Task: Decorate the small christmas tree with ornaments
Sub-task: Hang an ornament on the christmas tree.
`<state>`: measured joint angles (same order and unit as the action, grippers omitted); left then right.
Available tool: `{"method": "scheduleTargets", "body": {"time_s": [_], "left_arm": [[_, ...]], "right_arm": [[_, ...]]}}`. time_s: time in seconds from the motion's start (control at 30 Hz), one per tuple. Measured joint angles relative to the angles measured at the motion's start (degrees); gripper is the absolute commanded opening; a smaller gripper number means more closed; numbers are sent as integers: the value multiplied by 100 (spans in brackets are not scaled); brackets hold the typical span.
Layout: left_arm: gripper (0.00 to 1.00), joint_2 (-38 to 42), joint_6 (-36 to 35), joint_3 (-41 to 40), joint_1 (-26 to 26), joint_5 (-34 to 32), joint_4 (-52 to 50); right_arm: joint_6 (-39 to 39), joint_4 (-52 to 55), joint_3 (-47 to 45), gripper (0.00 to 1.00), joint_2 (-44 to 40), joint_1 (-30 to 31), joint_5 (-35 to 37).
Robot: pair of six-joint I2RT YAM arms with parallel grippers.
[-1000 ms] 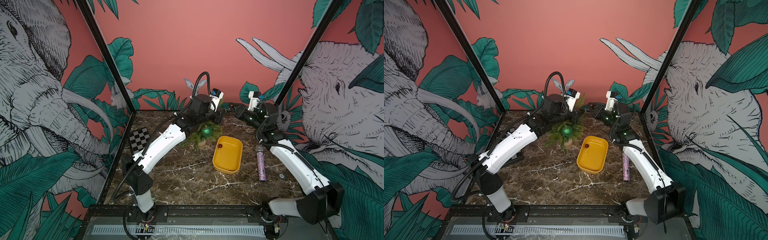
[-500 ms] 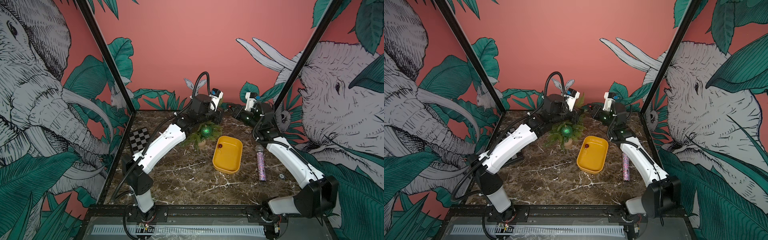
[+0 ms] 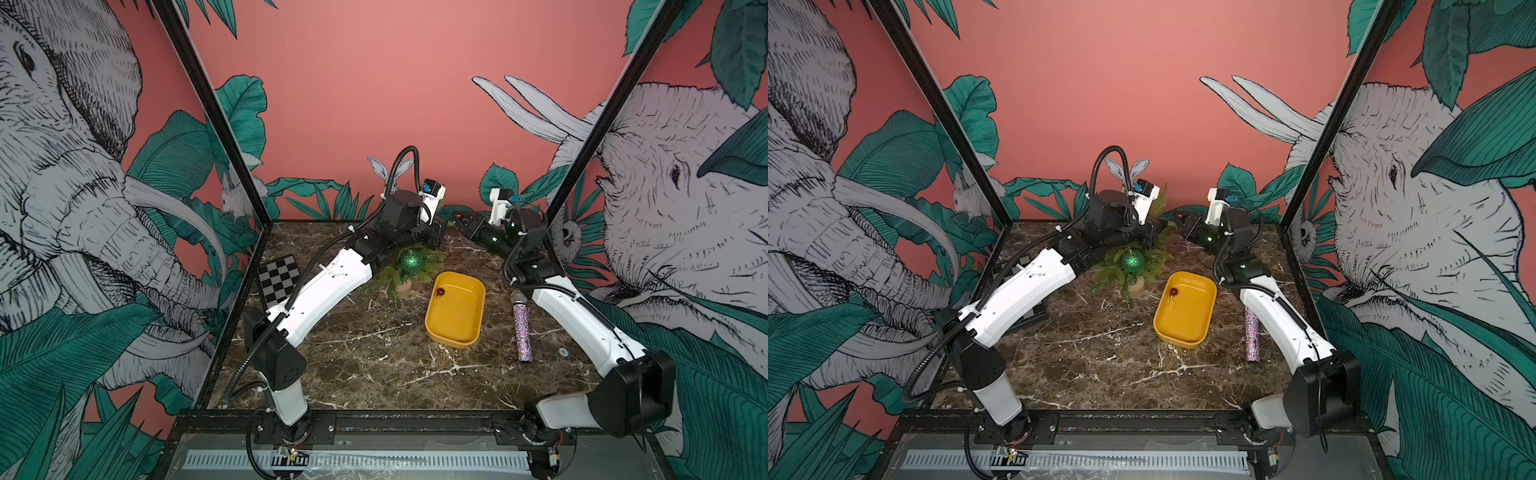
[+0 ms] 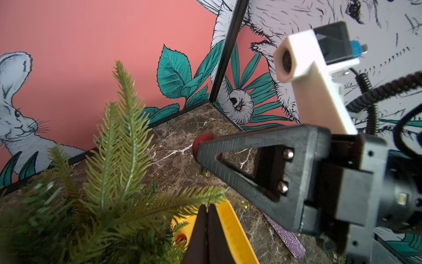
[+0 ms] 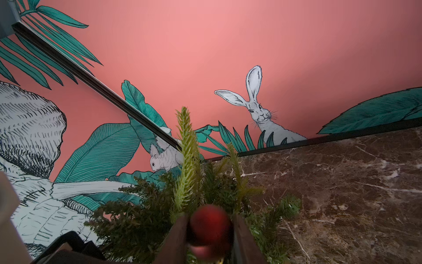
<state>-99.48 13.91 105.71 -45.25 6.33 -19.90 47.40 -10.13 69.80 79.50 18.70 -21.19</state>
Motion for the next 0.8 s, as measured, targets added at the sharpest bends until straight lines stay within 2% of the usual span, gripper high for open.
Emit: {"method": "scheduleTargets", "body": {"time_s": [0.27, 0.8], "left_arm": [[20, 2, 2, -4, 4, -31, 4], [20, 15, 17, -39, 4, -103, 13]], "right_arm": [[70, -138, -210, 31, -138, -4, 22], [501, -719, -625, 32, -146, -116, 17]]}}
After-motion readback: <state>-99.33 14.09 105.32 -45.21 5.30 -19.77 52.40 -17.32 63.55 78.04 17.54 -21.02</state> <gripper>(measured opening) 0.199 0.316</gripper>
